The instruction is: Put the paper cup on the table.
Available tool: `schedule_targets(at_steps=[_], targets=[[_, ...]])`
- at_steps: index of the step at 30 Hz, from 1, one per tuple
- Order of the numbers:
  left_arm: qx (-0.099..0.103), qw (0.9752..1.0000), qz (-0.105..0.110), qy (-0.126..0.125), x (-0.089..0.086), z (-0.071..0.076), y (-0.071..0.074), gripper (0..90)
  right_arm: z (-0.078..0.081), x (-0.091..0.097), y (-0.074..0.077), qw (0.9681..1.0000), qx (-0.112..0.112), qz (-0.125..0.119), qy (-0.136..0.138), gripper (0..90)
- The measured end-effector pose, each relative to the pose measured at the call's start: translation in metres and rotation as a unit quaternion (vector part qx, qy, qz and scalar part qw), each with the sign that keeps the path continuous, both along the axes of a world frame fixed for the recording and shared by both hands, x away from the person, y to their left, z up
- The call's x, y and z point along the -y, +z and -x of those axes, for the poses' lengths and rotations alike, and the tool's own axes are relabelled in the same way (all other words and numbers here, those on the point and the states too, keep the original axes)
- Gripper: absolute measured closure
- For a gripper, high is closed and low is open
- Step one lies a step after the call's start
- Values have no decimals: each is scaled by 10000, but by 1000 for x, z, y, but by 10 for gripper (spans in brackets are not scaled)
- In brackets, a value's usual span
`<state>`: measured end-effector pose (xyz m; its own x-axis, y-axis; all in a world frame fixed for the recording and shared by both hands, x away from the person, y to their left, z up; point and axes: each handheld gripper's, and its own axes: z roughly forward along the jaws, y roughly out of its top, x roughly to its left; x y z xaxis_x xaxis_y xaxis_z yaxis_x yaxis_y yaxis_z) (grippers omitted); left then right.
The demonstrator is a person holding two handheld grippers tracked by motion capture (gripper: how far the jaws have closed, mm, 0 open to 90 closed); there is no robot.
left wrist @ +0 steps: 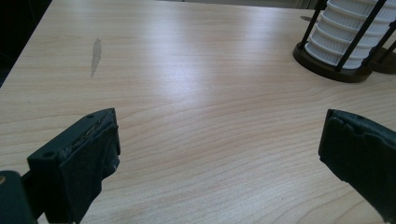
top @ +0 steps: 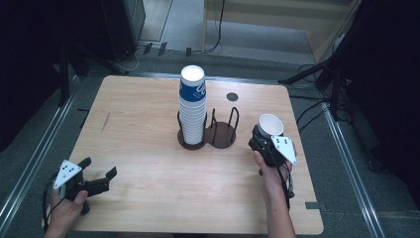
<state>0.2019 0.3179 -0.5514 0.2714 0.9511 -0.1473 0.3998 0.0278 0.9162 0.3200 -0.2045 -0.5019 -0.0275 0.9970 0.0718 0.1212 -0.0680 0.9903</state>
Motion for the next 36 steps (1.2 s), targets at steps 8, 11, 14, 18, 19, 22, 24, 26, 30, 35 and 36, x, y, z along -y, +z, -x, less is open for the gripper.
schedule_targets(at_steps=[8, 11, 14, 18, 19, 22, 24, 26, 30, 35, 36], targets=[[-18, 10000, -20, -28, 0, 0, 0, 0, -14, 4, -15, 9998, 36, 33, -212, 223], [-31, 10000, -28, -31, 0, -1, 0, 0, -19, 7, -22, 9995, -70, 187, -255, 223], [-22, 10000, -33, -29, 1, -1, 0, 0, -23, 10, -29, 9987, -260, 321, -308, 221], [-43, 10000, -41, -39, 1, 0, 0, 0, -27, 12, -34, 9978, -415, 411, -304, 220], [-37, 10000, -50, -44, 1, 0, 0, 0, -28, 12, -35, 9977, -479, 376, -287, 219], [-38, 10000, -50, -42, 1, 0, 0, 0, -30, 13, -38, 9972, -588, 339, -316, 219], [-33, 10000, -45, -41, 1, 0, 0, 0, -31, 14, -41, 9967, -680, 304, -312, 219], [-30, 10000, -52, -49, 1, 0, 0, 0, -32, 14, -42, 9963, -731, 334, -308, 218], [-33, 10000, -48, -52, 1, 0, 0, 0, -33, 16, -42, 9957, -858, 280, -217, 215], [-39, 10000, -54, -55, 2, 0, 0, 0, -33, 16, -42, 9950, -949, 258, -147, 208], [-42, 10000, -55, -55, 2, 0, 0, 0, -33, 15, -42, 9950, -943, 291, -148, 207]])
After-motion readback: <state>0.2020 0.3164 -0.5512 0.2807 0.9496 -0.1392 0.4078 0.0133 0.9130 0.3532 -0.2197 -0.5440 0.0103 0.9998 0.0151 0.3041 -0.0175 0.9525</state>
